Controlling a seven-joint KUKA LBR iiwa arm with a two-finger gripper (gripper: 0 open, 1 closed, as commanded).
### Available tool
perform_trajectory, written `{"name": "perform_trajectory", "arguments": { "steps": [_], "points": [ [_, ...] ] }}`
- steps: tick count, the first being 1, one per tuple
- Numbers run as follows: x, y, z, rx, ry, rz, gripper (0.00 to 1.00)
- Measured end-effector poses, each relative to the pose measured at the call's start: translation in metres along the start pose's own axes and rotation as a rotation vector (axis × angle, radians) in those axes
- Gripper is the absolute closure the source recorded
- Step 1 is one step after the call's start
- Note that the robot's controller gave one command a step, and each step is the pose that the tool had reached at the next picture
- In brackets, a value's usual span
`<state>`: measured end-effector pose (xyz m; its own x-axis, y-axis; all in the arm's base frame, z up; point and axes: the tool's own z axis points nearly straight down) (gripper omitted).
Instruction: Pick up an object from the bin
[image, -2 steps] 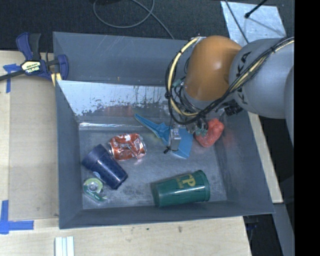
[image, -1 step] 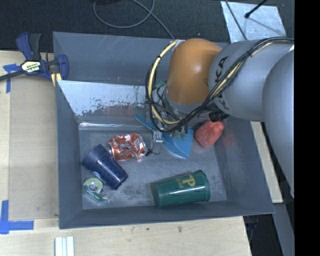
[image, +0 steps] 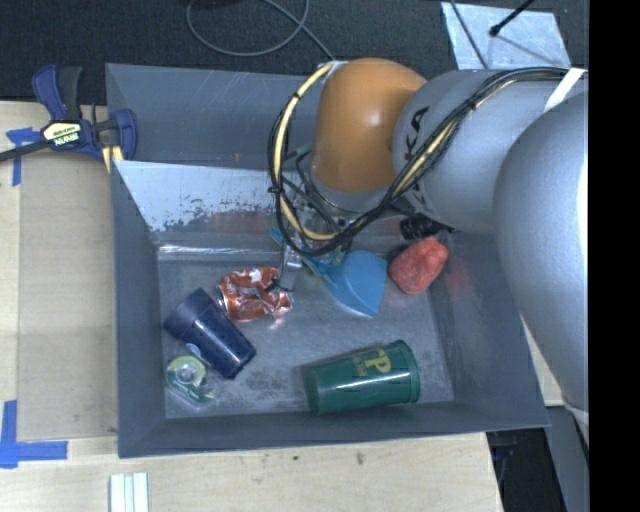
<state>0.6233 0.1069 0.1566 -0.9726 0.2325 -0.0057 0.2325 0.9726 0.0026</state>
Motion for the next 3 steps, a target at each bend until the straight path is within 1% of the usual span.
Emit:
{"name": "perform_trajectory", "arguments": {
  "steps": [1, 2, 3],
  "points": [
    [-0.001, 0.008, 0.01, 0.002, 0.004, -0.116, 0.0],
    [0.006, 0.011, 0.066, -0.001, 0.0, 0.014, 0.0],
    [0.01, 0.009, 0.085, 0.001, 0.002, -0.067, 1.0]
  ]
}}
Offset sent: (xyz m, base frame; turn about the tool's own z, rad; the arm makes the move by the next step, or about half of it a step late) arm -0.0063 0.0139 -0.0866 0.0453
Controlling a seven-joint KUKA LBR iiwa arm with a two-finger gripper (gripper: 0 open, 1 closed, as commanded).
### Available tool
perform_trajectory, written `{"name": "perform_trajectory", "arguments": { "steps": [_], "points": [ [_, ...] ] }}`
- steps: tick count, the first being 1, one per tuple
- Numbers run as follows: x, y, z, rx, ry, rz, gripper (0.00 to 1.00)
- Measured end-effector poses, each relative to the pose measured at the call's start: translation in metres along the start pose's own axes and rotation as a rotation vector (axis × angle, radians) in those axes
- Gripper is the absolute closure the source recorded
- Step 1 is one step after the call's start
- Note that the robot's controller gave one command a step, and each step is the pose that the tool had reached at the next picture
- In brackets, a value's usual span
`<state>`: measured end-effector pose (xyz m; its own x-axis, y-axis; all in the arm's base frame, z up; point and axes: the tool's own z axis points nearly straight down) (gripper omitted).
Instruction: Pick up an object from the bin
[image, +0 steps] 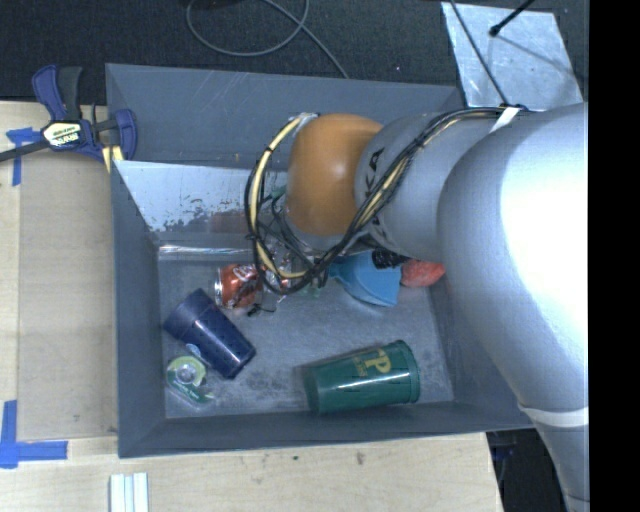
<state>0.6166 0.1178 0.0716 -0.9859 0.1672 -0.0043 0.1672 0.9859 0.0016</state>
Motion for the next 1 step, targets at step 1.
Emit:
{"name": "perform_trajectory", "arguments": {
  "steps": [1],
  "points": [
    [-0.0001, 0.0, -0.0001, 0.0, 0.0, 0.0, 1.0]
  ]
}}
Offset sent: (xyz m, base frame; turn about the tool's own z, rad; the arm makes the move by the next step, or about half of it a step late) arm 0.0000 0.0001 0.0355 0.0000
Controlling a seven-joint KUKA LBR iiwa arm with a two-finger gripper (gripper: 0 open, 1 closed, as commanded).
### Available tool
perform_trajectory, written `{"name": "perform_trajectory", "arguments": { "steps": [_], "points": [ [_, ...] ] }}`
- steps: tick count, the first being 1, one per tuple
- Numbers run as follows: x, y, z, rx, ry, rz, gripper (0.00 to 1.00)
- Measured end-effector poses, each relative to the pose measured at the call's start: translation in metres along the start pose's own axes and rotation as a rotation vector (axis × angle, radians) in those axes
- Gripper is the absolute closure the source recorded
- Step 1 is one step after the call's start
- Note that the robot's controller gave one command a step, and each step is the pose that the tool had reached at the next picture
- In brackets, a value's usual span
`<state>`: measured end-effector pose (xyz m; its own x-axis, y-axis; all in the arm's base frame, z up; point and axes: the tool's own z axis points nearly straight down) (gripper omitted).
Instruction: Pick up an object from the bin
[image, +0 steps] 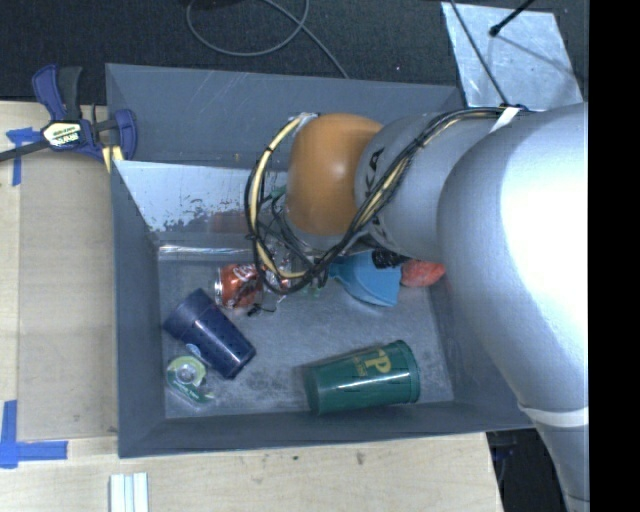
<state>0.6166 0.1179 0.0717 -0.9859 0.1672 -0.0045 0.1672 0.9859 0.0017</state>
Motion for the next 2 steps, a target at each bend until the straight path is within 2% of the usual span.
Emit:
{"name": "perform_trajectory", "arguments": {
  "steps": [2],
  "points": [
    [0.001, -0.001, -0.015, 0.001, 0.002, 0.0, 1.0]
  ]
}}
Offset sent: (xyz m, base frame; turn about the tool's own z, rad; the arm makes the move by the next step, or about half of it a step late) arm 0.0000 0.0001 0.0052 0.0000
